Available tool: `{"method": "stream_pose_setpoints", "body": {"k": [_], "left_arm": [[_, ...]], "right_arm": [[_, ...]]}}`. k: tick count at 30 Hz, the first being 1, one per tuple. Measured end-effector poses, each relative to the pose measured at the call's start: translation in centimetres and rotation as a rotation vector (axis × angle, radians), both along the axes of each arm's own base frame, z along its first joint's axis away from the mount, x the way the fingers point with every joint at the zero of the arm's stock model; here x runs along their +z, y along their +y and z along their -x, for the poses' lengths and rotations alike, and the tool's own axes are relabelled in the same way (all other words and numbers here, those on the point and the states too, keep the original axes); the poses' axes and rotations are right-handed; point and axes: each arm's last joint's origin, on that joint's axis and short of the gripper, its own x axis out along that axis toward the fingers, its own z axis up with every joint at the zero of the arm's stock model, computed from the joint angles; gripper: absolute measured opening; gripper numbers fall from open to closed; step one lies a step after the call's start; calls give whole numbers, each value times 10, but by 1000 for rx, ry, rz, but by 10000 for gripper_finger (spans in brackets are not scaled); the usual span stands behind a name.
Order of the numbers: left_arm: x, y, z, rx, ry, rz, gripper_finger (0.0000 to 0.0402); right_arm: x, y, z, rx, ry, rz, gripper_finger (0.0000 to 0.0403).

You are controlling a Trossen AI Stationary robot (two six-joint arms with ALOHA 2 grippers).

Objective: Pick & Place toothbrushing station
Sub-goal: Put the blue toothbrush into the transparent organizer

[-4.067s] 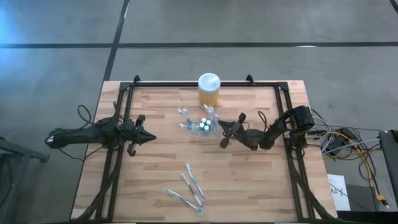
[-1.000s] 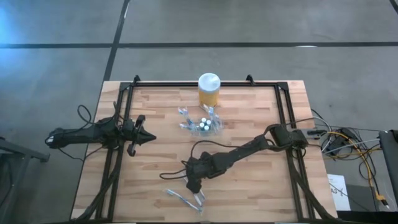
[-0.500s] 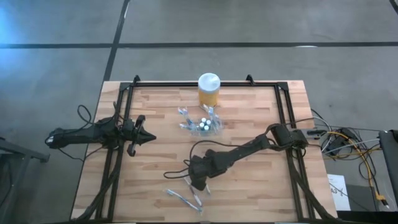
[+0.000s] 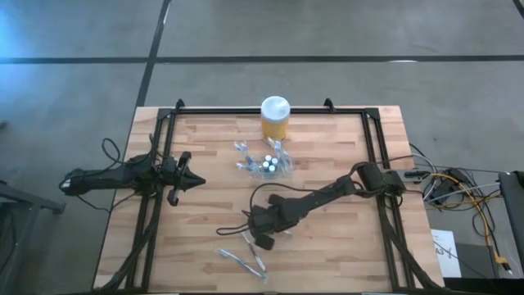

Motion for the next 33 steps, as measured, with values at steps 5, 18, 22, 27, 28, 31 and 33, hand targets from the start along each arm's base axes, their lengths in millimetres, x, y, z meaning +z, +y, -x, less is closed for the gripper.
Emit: {"method": "stream_pose_setpoints", "body": {"k": [5, 18, 22, 27, 28, 31, 33], "left_arm": [[0, 0, 0, 0, 1, 7, 14], [0, 0, 0, 1, 5, 29, 14], [0, 0, 0, 1, 7, 36, 14], [0, 0, 0, 1, 10, 51, 14], [0, 0, 0, 1, 10, 52, 14], [0, 0, 0, 1, 11, 61, 14], [0, 0, 0, 1, 12, 69, 14]], "right_arm": [[18, -1, 4, 81, -19, 19, 16], [146, -6, 65, 396, -384, 207, 14], [169, -19, 107, 460, -553, 240, 13], [183, -42, 167, 468, -843, 277, 13], [180, -47, 179, 462, -878, 279, 13], [168, -62, 214, 434, -977, 275, 13], [160, -70, 235, 409, -1061, 264, 13]]}}
